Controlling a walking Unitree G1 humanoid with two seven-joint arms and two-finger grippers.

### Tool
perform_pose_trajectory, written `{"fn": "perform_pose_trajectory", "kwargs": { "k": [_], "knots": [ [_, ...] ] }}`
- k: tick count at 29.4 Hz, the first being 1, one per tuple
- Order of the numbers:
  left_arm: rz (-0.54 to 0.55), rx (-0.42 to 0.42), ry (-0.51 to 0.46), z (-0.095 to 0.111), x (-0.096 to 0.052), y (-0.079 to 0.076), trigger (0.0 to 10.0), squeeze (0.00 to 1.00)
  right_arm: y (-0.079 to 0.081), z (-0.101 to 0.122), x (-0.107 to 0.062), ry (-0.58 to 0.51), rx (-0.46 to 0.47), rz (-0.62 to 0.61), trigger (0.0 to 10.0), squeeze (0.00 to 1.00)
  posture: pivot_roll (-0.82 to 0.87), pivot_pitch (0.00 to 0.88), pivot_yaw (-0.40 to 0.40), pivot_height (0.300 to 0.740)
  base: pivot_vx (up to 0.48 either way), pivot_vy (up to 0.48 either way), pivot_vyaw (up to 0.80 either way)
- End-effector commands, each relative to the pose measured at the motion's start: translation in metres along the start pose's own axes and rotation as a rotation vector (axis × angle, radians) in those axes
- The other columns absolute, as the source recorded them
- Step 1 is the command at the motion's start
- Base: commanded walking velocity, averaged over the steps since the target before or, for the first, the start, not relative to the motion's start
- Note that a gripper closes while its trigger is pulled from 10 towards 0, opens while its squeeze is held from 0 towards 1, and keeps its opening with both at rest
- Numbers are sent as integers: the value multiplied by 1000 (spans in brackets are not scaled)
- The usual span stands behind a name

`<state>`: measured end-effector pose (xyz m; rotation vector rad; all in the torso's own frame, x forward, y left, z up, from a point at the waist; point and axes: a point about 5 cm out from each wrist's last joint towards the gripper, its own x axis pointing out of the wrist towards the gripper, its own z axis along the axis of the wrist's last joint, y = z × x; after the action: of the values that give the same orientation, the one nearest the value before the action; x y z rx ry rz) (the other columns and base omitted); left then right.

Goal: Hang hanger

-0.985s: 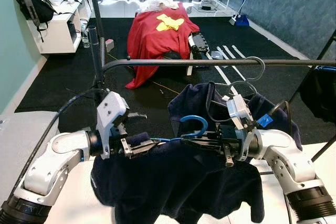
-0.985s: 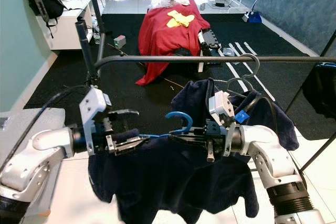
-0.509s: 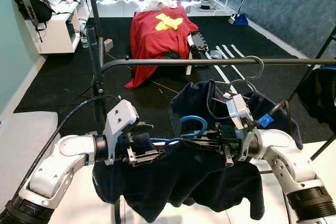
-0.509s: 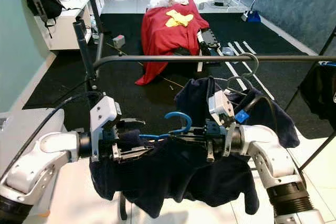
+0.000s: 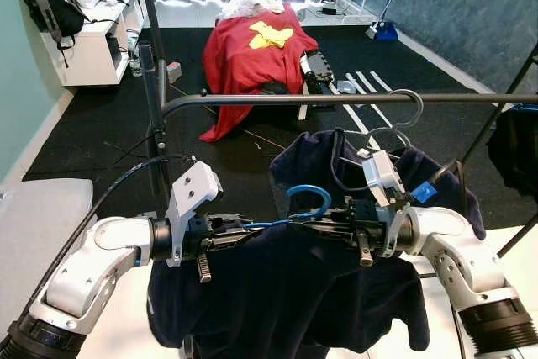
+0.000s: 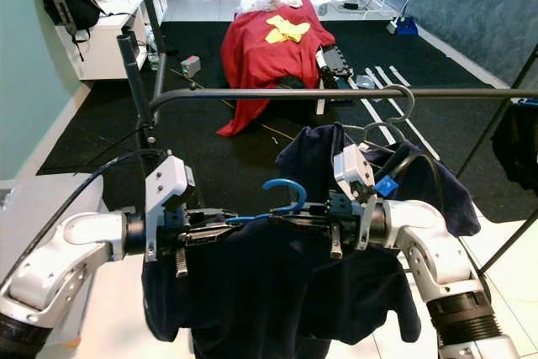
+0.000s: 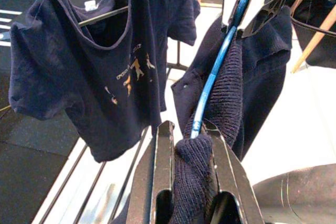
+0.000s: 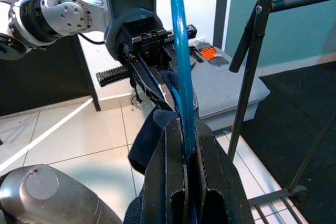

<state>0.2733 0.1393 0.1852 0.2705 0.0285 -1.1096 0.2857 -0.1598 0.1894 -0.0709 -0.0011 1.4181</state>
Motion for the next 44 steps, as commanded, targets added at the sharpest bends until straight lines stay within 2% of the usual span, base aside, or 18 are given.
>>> {"fn": "perform_pose_trajectory", "kwargs": {
  "k": [1, 8, 9, 12, 13, 18, 19, 21, 22, 30, 31, 32, 44],
  "knots": [
    [22, 1, 19, -1, -4, 4, 0, 0, 0, 16, 3, -53, -68, 16, 0, 0, 110, 39, -43, 740, 0, 0, 0],
    [29, 2, 9, 0, -5, 5, 0, 0, -3, 19, 3, -61, -75, -9, 353, 0, 109, 40, -42, 740, 0, 0, 0],
    [32, 3, 0, 2, -5, 6, 0, 0, -3, 20, 2, -68, -62, -15, 5020, 875, 108, 41, -42, 740, 0, 0, 0],
    [35, 5, -3, 3, -5, 6, 0, 0, -4, 21, 2, -73, -51, -18, 5020, 875, 107, 41, -42, 740, 0, 0, 0],
    [38, 9, -2, 3, -6, 8, 0, 0, -4, 21, 2, -76, -42, -12, 10000, 1000, 107, 42, -42, 740, 0, 0, 0],
    [38, 13, 0, 3, -6, 9, 0, 0, -5, 22, 2, -72, -74, -32, 10000, 1000, 105, 42, -42, 740, 0, 0, 0],
    [36, 13, -1, 3, -6, 8, 0, 0, -4, 22, 2, -67, -81, -34, 10000, 141, 102, 43, -42, 740, 0, 0, 0],
    [35, 13, -2, 3, -6, 8, 0, 0, -4, 22, 1, -63, -83, -34, 10000, 141, 102, 43, -42, 740, 0, 0, 0],
    [34, 13, -3, 3, -6, 8, 0, 0, -3, 23, 0, -63, -83, -32, 10000, 0, 100, 44, -42, 740, 0, 0, 0],
    [28, 14, -10, 4, -7, 8, 0, 0, -3, 24, -2, -55, -75, -26, 10000, 0, 96, 44, -43, 740, 0, 0, 0],
    [24, 15, -12, 4, -7, 8, 0, 0, -3, 24, -3, -54, -63, -22, 5882, 0, 96, 44, -45, 740, 0, 0, 0],
    [20, 15, -12, 4, -7, 7, 0, 0, -3, 24, -4, -55, -46, -12, 0, 0, 96, 44, -45, 740, 0, 0, 0],
    [6, 13, -12, 3, -6, 5, 0, 0, -1, 25, -7, -54, -1, 23, 0, 0, 93, 39, -44, 740, 0, 0, 0]
  ]
}}
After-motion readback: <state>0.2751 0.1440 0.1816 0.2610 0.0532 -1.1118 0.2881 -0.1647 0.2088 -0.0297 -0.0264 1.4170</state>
